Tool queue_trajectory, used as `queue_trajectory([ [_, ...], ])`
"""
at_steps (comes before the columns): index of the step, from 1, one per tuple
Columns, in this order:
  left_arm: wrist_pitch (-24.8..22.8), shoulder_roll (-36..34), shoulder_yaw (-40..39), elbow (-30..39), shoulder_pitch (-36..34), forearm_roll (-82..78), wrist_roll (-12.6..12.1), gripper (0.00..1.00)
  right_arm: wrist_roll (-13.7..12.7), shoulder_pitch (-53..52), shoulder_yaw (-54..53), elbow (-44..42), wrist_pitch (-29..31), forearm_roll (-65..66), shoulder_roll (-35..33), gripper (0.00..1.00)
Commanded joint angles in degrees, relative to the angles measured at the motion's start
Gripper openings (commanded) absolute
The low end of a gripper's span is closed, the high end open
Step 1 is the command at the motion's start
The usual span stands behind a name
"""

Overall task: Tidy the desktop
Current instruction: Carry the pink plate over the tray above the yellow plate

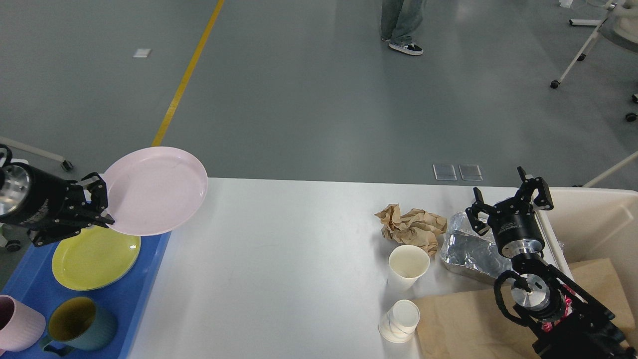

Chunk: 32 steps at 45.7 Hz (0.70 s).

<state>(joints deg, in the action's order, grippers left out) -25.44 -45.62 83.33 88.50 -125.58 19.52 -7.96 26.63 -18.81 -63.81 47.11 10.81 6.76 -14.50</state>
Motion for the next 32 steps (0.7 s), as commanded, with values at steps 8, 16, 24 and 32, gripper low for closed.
queue_trajectory([
  [8, -8.57, 5.18, 7.63, -0.08, -8.54, 0.69, 1.8, 0.0, 0.0, 0.0, 0.0, 0.09, 0.0, 0.0, 0.0, 1.0],
  [16, -9.28, 11.51, 13.34, -0.17, -8.54, 6.4, 12.07, 0.0, 0.0, 0.0, 0.0, 0.09, 0.0, 0.0, 0.0, 1.0],
  [24, -9.45, 14.33, 18.35, -0.78, -7.75, 11.68, 17.36, 0.0, 0.0, 0.0, 0.0, 0.09, 0.0, 0.0, 0.0, 1.0],
  [32, -9.45, 12.67, 20.46, -5.34, -4.16, 13.26, 17.28, 0.0, 0.0, 0.0, 0.0, 0.0, 0.0, 0.0, 0.0, 1.0],
])
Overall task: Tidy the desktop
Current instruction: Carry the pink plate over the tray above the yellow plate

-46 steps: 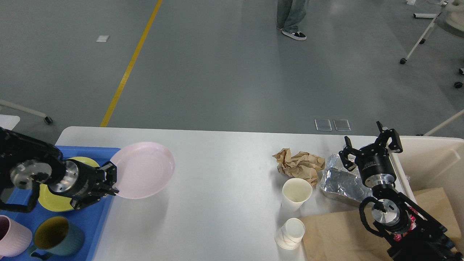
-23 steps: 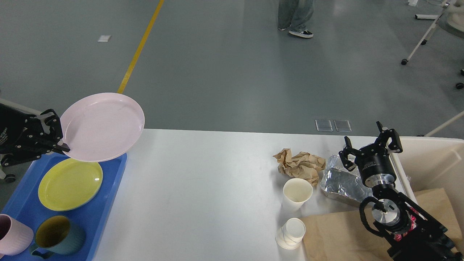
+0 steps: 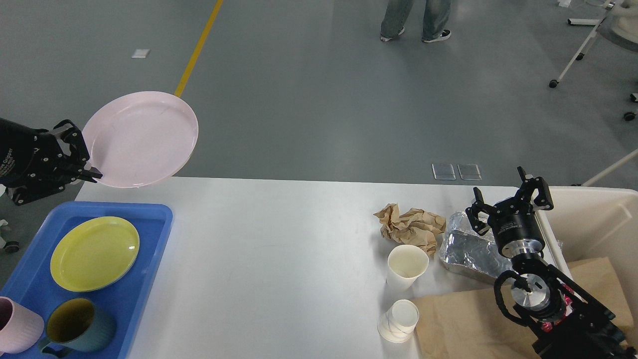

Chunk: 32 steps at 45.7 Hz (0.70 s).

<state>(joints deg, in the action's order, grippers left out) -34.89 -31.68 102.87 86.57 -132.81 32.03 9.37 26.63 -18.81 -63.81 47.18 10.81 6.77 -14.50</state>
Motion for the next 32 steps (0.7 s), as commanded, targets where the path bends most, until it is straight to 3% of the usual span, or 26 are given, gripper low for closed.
queue_trajectory([
  [1, 0.0, -1.98, 0.84, -4.55, 4.65, 0.76, -0.05, 0.0, 0.0, 0.0, 0.0, -0.07, 0.0, 0.0, 0.0, 1.0],
  [15, 0.08, -9.71, -1.71, -21.08, 23.28, 0.93, -0.41, 0.0, 0.0, 0.0, 0.0, -0.07, 0.0, 0.0, 0.0, 1.0],
  [21, 0.87, -10.77, -7.94, -28.46, 33.21, 1.02, -1.02, 0.0, 0.0, 0.0, 0.0, -0.07, 0.0, 0.0, 0.0, 1.0],
  [25, 2.45, -11.39, -12.07, -31.63, 37.79, 1.11, -4.44, 0.0, 0.0, 0.0, 0.0, -0.07, 0.0, 0.0, 0.0, 1.0],
  [32, 9.39, -13.15, -21.73, -34.27, 46.13, 1.11, -11.03, 0.0, 0.0, 0.0, 0.0, -0.07, 0.0, 0.0, 0.0, 1.0],
])
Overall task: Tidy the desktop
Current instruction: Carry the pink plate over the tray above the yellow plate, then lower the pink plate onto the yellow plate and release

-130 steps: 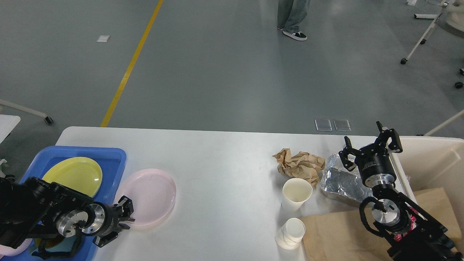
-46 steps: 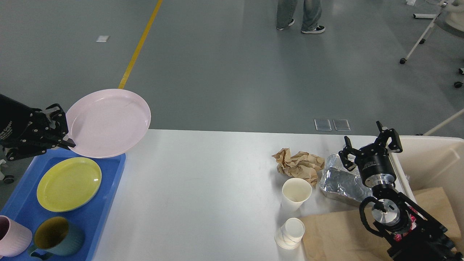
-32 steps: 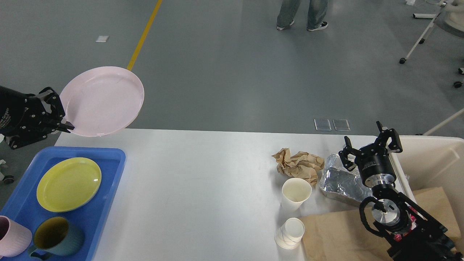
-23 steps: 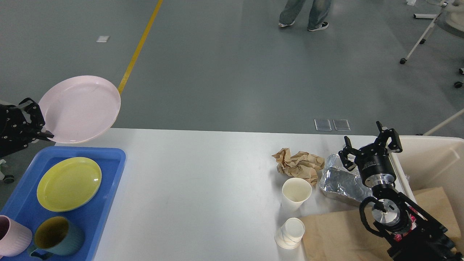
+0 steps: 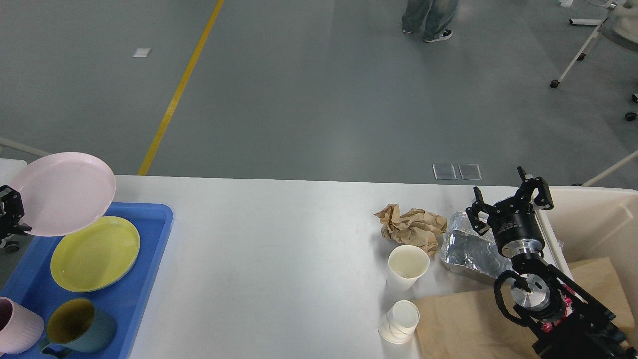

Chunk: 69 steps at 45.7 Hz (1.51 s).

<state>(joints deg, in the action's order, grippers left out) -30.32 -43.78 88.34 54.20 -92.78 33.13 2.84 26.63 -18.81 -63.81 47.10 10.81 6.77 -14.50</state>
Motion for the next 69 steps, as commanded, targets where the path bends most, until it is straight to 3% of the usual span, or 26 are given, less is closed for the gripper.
queue_trajectory([
  [1, 5.88, -1.05, -9.04, -2.26, 7.43, 0.01, -5.2, 0.0, 0.0, 0.0, 0.0, 0.01, 0.0, 0.0, 0.0, 1.0],
  [4, 7.99, -1.14, -14.23, -3.31, 11.47, -0.17, -6.35, 0.0, 0.0, 0.0, 0.0, 0.01, 0.0, 0.0, 0.0, 1.0],
  [11, 9.84, -1.05, -22.59, -4.9, 19.56, -0.61, -6.44, 0.0, 0.0, 0.0, 0.0, 0.01, 0.0, 0.0, 0.0, 1.0],
  [32, 14.06, 0.97, -26.9, -5.6, 24.75, -0.69, -6.44, 0.01, 0.0, 0.0, 0.0, 0.01, 0.0, 0.0, 0.0, 1.0],
  [39, 15.2, 2.55, -28.13, -5.6, 26.34, -0.69, -6.53, 0.06, 0.0, 0.0, 0.0, 0.01, 0.0, 0.0, 0.0, 1.0],
  [42, 15.29, 2.55, -28.22, -5.6, 26.34, -0.69, -6.44, 0.19, 0.0, 0.0, 0.0, 0.1, 0.0, 0.0, 0.0, 1.0],
  [45, 15.47, 2.55, -28.13, -5.6, 26.34, -0.78, -6.44, 0.52, 0.0, 0.0, 0.0, 0.1, 0.0, 0.0, 0.0, 1.0],
  [48, 15.56, 2.38, -28.13, -5.69, 26.34, -0.78, -6.26, 0.74, 0.0, 0.0, 0.0, 0.01, 0.0, 0.0, 0.0, 1.0],
  [50, 15.56, 2.38, -28.13, -5.69, 26.25, -0.78, -6.26, 0.82, 0.0, 0.0, 0.0, 0.01, 0.0, 0.0, 0.0, 1.0],
  [58, 15.82, 2.38, -28.13, -5.69, 26.07, -0.78, -6.26, 0.91, 0.0, 0.0, 0.0, 0.01, 0.0, 0.0, 0.0, 1.0],
  [69, 15.99, 2.55, -28.13, -5.78, 25.81, -0.78, -6.0, 0.93, 0.0, 0.0, 0.0, 0.01, 0.0, 0.0, 0.0, 1.0],
])
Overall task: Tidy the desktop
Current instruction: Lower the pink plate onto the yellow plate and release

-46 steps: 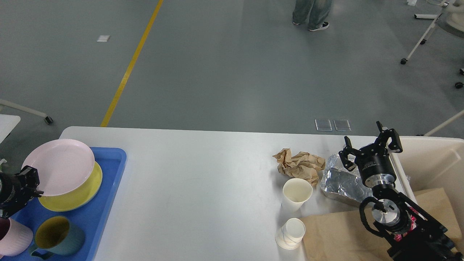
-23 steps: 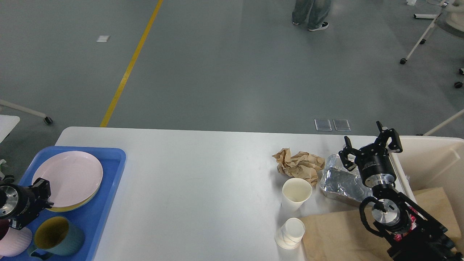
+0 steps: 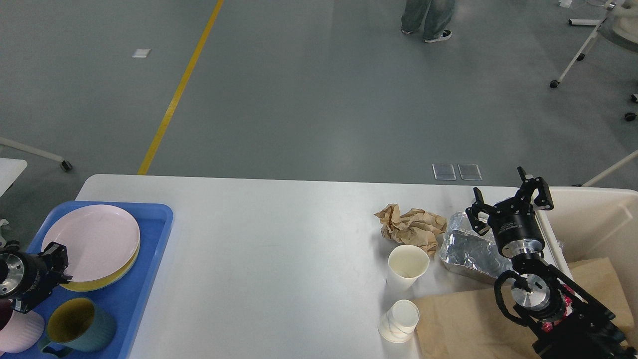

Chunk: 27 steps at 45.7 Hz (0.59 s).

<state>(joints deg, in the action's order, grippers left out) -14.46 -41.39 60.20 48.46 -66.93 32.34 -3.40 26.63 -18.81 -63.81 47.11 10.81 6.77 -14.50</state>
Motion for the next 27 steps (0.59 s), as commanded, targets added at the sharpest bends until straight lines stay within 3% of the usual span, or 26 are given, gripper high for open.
queue_trajectory([
  [1, 0.3, 0.34, 0.0, 0.06, -0.04, 0.0, 0.14, 0.93, 0.0, 0.0, 0.0, 0.0, 0.0, 0.0, 0.0, 1.0],
  [4, 1.36, 0.34, -0.17, 0.23, -0.13, 0.0, 0.05, 0.92, 0.0, 0.0, 0.0, 0.0, 0.0, 0.0, 0.0, 1.0],
  [7, 2.41, 0.34, -0.7, 0.23, -0.04, 0.0, -0.12, 0.83, 0.0, 0.0, 0.0, 0.0, 0.0, 0.0, 0.0, 1.0],
  [8, 2.59, 0.34, -0.88, 0.32, -0.04, 0.0, -0.12, 0.76, 0.0, 0.0, 0.0, 0.0, 0.0, 0.0, 0.0, 1.0],
  [11, 1.63, -0.1, -0.88, 0.85, 0.13, 0.0, -0.21, 0.37, 0.0, 0.0, 0.0, 0.0, 0.0, 0.0, 0.0, 1.0],
  [12, 1.28, -0.18, -0.79, 0.94, 0.14, 0.0, -0.21, 0.28, 0.0, 0.0, 0.0, 0.0, 0.0, 0.0, 0.0, 1.0],
  [13, 1.19, -0.36, -0.7, 0.94, 0.14, 0.0, -0.21, 0.28, 0.0, 0.0, 0.0, 0.0, 0.0, 0.0, 0.0, 1.0],
  [16, 0.84, -1.06, -0.53, 0.94, 0.14, 0.09, -0.21, 0.4, 0.0, 0.0, 0.0, 0.0, 0.0, 0.0, 0.0, 1.0],
  [17, 0.83, -1.5, -0.53, 0.94, 0.05, 0.0, -0.21, 0.51, 0.0, 0.0, 0.0, 0.0, 0.0, 0.0, 0.0, 1.0],
  [19, 1.01, -2.03, -0.35, 0.76, 0.05, 0.0, -0.21, 0.87, 0.0, 0.0, 0.0, 0.0, 0.0, 0.0, 0.0, 1.0],
  [20, 1.01, -2.12, -0.26, 0.76, -0.04, 0.0, -0.21, 1.0, 0.0, 0.0, 0.0, 0.0, 0.0, 0.0, 0.0, 1.0],
  [27, 0.66, -2.03, -0.35, 0.85, -0.04, -0.09, -0.38, 1.0, 0.0, 0.0, 0.0, 0.0, 0.0, 0.0, 0.0, 1.0],
])
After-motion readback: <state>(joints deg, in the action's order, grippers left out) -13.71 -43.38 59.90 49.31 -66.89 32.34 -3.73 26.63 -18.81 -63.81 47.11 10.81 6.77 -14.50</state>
